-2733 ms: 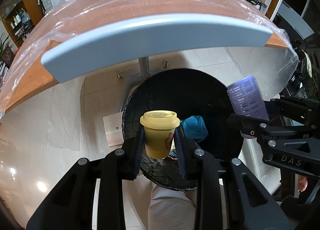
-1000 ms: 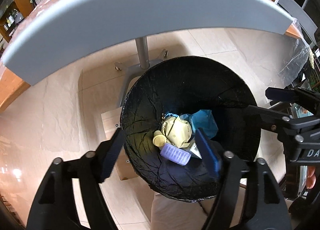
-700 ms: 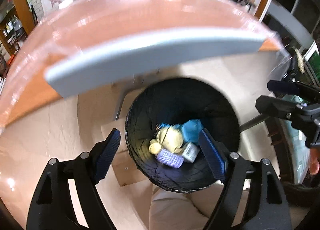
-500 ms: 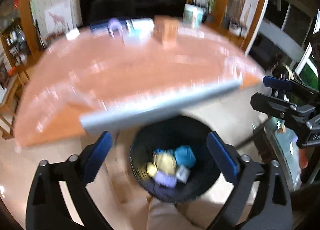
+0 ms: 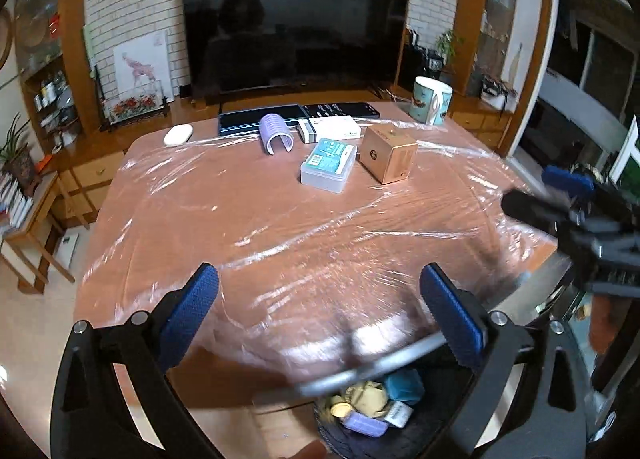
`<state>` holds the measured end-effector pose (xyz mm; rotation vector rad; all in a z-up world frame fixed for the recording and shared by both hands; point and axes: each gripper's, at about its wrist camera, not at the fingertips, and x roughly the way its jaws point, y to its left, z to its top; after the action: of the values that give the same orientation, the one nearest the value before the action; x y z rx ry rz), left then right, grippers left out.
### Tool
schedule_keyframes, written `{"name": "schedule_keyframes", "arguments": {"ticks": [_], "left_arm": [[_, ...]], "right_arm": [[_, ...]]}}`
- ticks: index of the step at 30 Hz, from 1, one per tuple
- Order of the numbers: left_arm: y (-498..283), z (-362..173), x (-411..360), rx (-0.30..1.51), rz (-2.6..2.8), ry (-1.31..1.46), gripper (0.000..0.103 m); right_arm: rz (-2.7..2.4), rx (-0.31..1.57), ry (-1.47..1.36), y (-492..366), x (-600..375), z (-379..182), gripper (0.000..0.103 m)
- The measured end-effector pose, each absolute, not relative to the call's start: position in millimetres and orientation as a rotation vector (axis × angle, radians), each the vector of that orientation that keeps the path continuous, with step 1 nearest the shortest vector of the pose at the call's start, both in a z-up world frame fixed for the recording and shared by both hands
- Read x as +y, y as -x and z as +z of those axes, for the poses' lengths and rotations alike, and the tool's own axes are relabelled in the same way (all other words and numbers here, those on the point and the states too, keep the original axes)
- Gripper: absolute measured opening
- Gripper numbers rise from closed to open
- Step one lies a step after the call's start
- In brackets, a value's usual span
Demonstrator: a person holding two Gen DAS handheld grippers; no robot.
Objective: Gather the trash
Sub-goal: 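Grasp another purple roller stack with the left tool while the right tool grasps the L'Oreal box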
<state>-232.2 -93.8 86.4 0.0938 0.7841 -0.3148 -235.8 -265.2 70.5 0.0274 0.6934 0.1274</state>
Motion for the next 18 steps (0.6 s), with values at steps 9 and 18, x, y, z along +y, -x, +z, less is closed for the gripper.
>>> {"name": "schedule_keyframes", "arguments": {"ticks": [9, 18], "left_arm": [[165, 80, -95, 0.798, -0.322, -0.176, 0.101], [65, 79, -99, 0.842, -0.211, -0.089, 0.101]], "right_arm": [[0.083, 0.775, -0.088, 159, -270, 50, 0.099], [0.081, 0.854, -0.093, 95, -271, 15, 0.093]]}}
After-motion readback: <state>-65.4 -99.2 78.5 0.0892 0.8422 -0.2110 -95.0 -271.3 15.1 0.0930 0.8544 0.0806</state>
